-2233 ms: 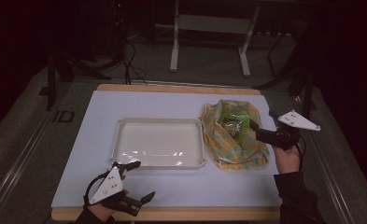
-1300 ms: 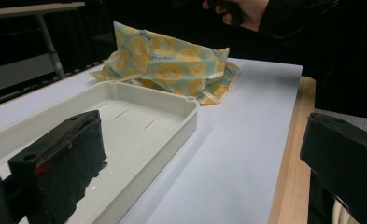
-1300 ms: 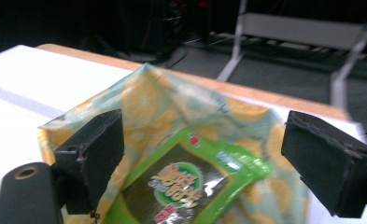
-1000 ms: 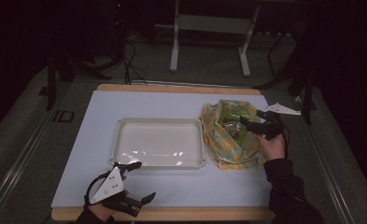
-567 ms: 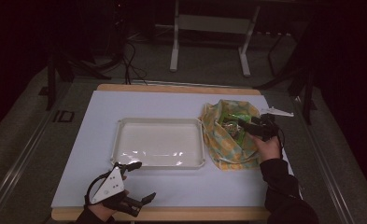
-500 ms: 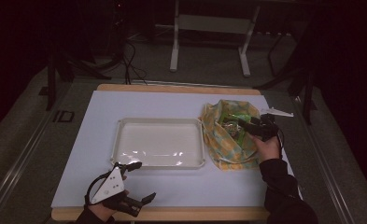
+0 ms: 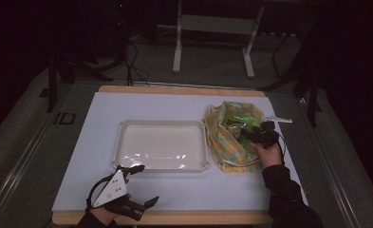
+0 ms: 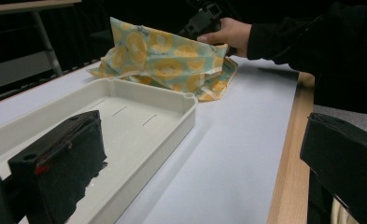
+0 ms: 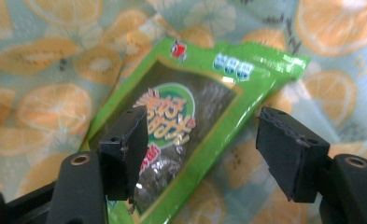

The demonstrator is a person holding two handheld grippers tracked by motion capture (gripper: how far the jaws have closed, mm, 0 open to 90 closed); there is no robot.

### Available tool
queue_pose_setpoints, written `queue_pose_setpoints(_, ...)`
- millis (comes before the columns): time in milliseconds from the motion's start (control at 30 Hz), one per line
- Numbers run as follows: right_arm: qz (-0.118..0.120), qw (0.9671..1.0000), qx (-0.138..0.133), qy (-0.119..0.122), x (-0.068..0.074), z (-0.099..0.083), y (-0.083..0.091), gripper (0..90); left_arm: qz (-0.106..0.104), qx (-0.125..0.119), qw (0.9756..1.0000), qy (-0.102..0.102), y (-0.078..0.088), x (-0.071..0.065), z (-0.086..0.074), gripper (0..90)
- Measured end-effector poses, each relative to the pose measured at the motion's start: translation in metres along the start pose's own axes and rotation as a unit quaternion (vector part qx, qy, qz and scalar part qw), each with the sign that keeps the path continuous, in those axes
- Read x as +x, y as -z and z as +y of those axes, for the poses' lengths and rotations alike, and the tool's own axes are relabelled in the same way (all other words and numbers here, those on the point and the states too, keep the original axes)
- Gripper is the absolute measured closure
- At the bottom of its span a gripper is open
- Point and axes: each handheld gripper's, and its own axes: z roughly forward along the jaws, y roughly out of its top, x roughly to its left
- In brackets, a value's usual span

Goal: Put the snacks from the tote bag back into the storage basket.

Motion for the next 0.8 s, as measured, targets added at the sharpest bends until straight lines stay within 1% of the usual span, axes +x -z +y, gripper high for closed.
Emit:
queue_pose_setpoints(67,0.003,1.0,0.007,-0.002,-0.001,-0.003,-0.002,34.3,0.0,0.0,1.0,0.001,0.0,0.0,0.0,0.4)
queue_pose_setpoints(100,0.004,0.9999,0.011,0.0,-0.001,-0.003,-0.003,35.9,0.0,-0.001,1.0,0.001,0.0,0.0,0.0,0.4)
queue_pose_setpoints(200,0.015,0.9997,0.019,-0.002,-0.002,-0.005,-0.005,37.6,0.0,0.0,1.0,0.001,-0.001,0.0,0.0,0.4)
queue_pose_setpoints(333,0.025,0.9991,0.034,0.005,-0.001,-0.007,-0.01,40.5,0.0,0.0,1.0,0.001,-0.001,0.0,0.0,0.4)
queue_pose_setpoints(467,0.028,0.9981,0.051,0.019,-0.002,-0.009,-0.015,42.3,0.0,0.0,1.0,0.001,-0.001,0.0,0.0,0.4)
queue_pose_setpoints(533,0.034,0.9974,0.059,0.022,-0.003,-0.009,-0.017,42.4,-0.001,0.0,1.0,0.001,-0.001,0.0,0.0,0.4)
queue_pose_setpoints(567,0.038,0.9968,0.067,0.019,-0.004,-0.009,-0.018,42.5,-0.001,0.0,1.0,0.001,-0.001,0.0,0.0,0.4)
queue_pose_setpoints(633,0.042,0.9963,0.072,0.021,-0.004,-0.009,-0.019,44.8,-0.001,0.0,1.0,0.001,-0.001,0.0,0.0,0.4)
queue_pose_setpoints(700,0.042,0.9955,0.081,0.025,-0.003,-0.009,-0.021,49.5,-0.001,0.001,1.0,0.001,-0.001,0.0,0.0,0.4)
queue_pose_setpoints(733,0.042,0.9955,0.081,0.025,-0.003,-0.009,-0.021,49.5,-0.001,0.001,1.0,0.001,-0.001,0.0,0.0,0.4)
queue_pose_setpoints(800,0.044,0.9943,0.093,0.028,-0.001,-0.006,-0.022,59.6,-0.001,0.001,1.0,0.0,-0.001,0.0,0.0,0.4)
